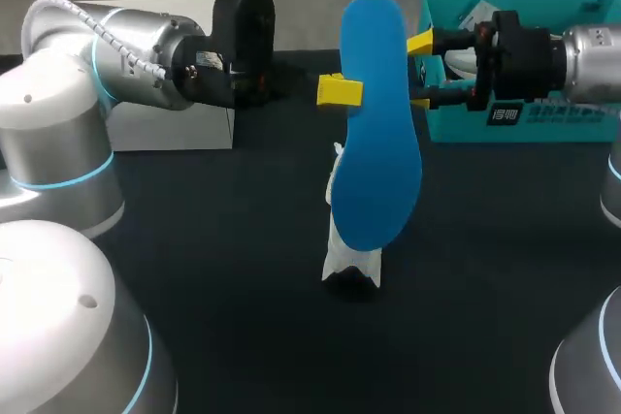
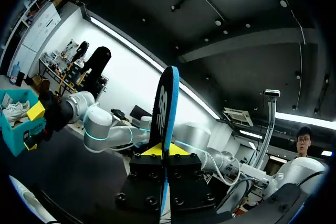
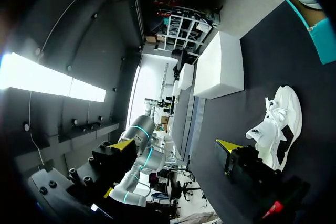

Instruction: Take the shoe out of the shoebox, open the shoe tongue, remove and reinsert the insole, then place the shoe into the shoebox

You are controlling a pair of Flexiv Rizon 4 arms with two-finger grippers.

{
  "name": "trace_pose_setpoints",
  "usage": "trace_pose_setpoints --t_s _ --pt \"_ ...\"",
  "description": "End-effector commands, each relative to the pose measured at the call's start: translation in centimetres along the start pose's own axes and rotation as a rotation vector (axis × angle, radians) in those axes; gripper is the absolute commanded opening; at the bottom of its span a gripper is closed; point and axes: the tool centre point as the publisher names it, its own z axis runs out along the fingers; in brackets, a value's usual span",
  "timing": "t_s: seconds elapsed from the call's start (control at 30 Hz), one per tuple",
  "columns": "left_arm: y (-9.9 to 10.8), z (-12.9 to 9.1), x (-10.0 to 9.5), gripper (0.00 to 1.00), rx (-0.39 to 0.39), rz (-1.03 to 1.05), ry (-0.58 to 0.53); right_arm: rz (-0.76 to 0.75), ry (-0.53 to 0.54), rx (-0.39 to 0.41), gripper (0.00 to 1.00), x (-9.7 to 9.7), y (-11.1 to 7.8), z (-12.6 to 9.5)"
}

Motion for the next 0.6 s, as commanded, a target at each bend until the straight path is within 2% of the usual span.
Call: trace_pose_setpoints --t_s 0.03,0.27,0.6 --pt "-0.55 -0.61 0.38 0.0 -0.121 0.251 -0.088 0.0 0.0 -0.001 1.0 -0.06 0.04 0.17" --pt "-0.47 -1.32 0.57 0.0 -0.23 0.483 -0.214 0.0 0.0 -0.001 1.0 -0.06 0.04 0.17" --pt "-0.3 -1.39 0.79 0.0 -0.231 0.501 -0.232 0.0 0.0 -0.001 1.0 -0.06 0.04 0.17"
